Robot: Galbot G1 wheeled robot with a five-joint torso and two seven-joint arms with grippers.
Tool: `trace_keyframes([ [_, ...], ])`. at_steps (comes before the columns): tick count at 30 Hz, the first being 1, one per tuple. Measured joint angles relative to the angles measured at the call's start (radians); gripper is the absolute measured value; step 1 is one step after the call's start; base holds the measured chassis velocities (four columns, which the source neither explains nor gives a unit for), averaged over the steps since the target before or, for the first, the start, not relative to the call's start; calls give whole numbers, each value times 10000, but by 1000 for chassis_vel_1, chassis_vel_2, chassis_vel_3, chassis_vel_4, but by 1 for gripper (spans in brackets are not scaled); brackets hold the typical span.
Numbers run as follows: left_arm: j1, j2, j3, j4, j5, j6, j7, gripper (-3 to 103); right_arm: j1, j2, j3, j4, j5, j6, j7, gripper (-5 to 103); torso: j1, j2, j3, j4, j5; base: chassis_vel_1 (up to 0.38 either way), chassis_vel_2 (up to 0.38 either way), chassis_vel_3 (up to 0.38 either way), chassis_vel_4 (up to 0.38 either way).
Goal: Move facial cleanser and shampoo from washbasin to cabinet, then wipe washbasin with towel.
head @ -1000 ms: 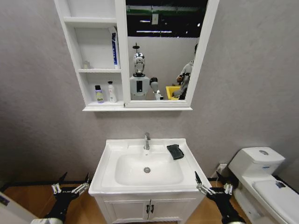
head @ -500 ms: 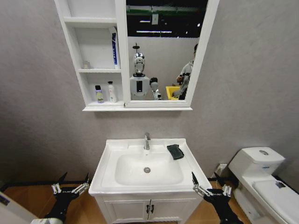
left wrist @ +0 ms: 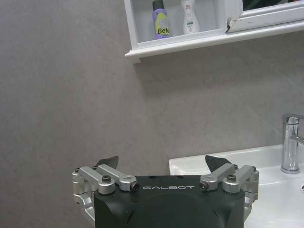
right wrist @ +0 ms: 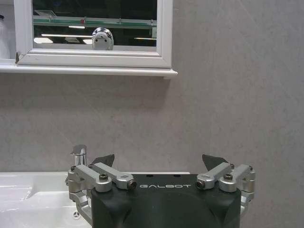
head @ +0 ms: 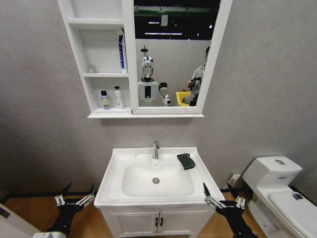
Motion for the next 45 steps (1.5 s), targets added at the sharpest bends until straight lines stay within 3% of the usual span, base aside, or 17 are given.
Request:
trace_keyframes([
  [18,0,0,0,0,0,0,0,100,14,-6,5,-24,16,-1,-1,100,0,-1,1,-1,6,104,-110,-103,109],
  [20,0,0,0,0,0,0,0,100,15,-6,5,-25,17,-1,-2,100,-2,0,-1,0,-12,235,-264,-241,240],
  [21,0,0,0,-1,0,0,0,100,17,-6,5,-26,18,-1,-2,100,-4,1,-1,0,0,238,-250,-249,250],
  [31,0,1,-1,-1,0,0,0,100,16,-6,6,-29,20,-1,-6,100,3,-1,1,-1,3,319,-311,-323,306],
  [33,1,0,0,-1,0,0,0,100,16,-6,7,-28,19,0,-6,100,-5,3,-3,-1,-11,328,-366,-357,329],
  [35,0,0,-1,-2,0,0,0,100,17,-7,7,-30,20,0,-6,100,-4,2,0,2,5,380,-369,-359,378],
  [38,0,1,1,-2,0,0,0,100,17,-6,6,-29,20,0,-6,100,-2,1,-2,-2,-10,381,-369,-349,383],
  [41,0,0,-1,-2,0,0,0,100,18,-6,6,-31,21,1,-6,100,-5,3,-1,0,8,373,-352,-339,340],
  [45,1,0,-1,-2,0,0,0,100,17,-7,7,-29,20,2,-6,100,-4,3,-3,0,-5,361,-346,-340,347],
])
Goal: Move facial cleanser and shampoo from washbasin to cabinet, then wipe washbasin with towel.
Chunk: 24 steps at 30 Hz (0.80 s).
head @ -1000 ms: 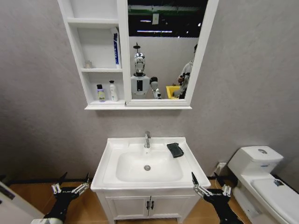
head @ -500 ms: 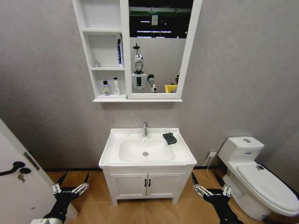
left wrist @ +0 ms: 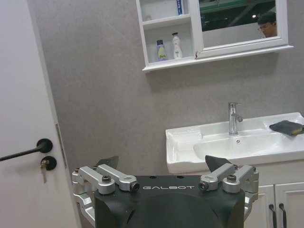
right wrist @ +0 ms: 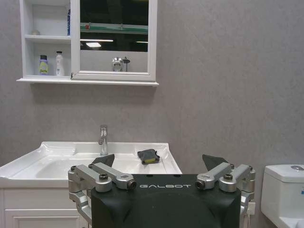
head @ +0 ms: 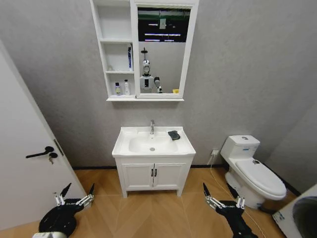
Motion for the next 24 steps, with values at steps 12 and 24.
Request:
trace_keyframes([
  [12,1,-1,-1,-1,0,0,0,100,1,0,-2,-1,1,1,0,100,-5,1,0,3,20,347,-348,-339,354],
  [24,-2,-1,2,0,0,0,0,100,4,0,-1,-1,0,0,2,100,14,-8,7,2,5,49,-71,-98,96],
])
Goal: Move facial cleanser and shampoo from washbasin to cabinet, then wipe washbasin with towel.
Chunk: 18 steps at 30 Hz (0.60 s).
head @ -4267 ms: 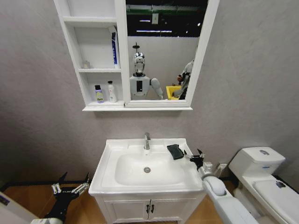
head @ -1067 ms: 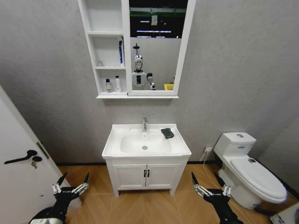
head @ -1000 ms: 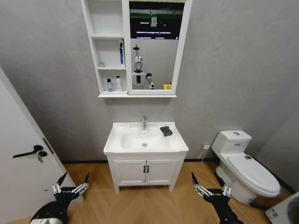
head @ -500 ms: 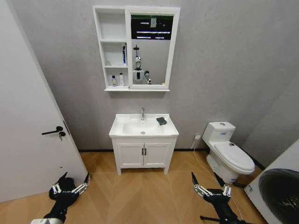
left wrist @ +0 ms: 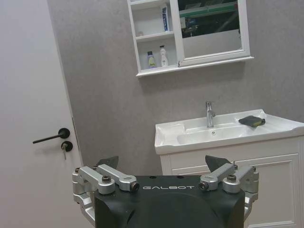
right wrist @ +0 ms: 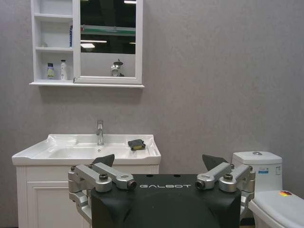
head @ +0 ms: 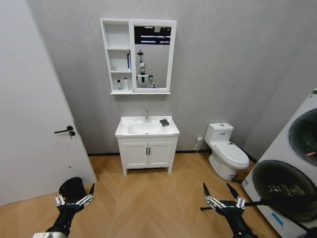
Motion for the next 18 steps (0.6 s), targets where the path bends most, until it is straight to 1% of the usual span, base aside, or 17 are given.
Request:
trace_keyframes([
  [5,-1,0,0,0,0,0,0,100,1,0,-1,0,0,0,0,100,5,-2,1,0,-1,-40,67,77,-44],
  [9,1,0,0,0,0,0,0,100,-1,0,0,0,0,0,0,100,-9,2,-4,-4,-2,5,9,1,-13],
  [18,2,0,-1,0,0,0,0,100,-2,0,0,0,0,0,0,100,-11,5,-5,-3,0,0,0,0,0],
])
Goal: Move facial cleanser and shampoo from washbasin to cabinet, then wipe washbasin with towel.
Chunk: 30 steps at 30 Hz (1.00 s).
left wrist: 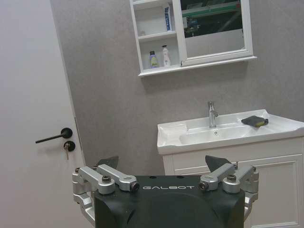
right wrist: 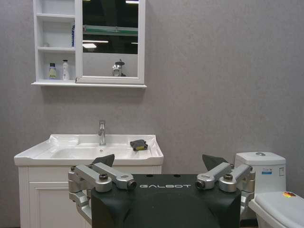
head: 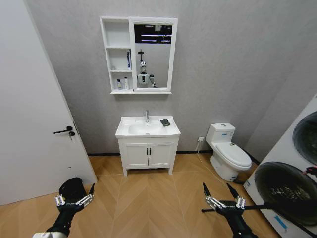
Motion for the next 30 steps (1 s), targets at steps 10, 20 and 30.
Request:
trace_keyframes([
  [10,0,0,0,0,0,0,0,100,0,0,0,0,0,0,0,100,1,0,0,1,0,0,0,0,0],
  [20,0,0,0,0,0,0,0,100,0,0,0,0,0,0,0,100,1,0,0,0,0,0,0,0,0],
  [30,0,0,0,0,0,0,0,100,0,0,0,0,0,0,0,100,1,0,0,1,0,0,0,0,0],
])
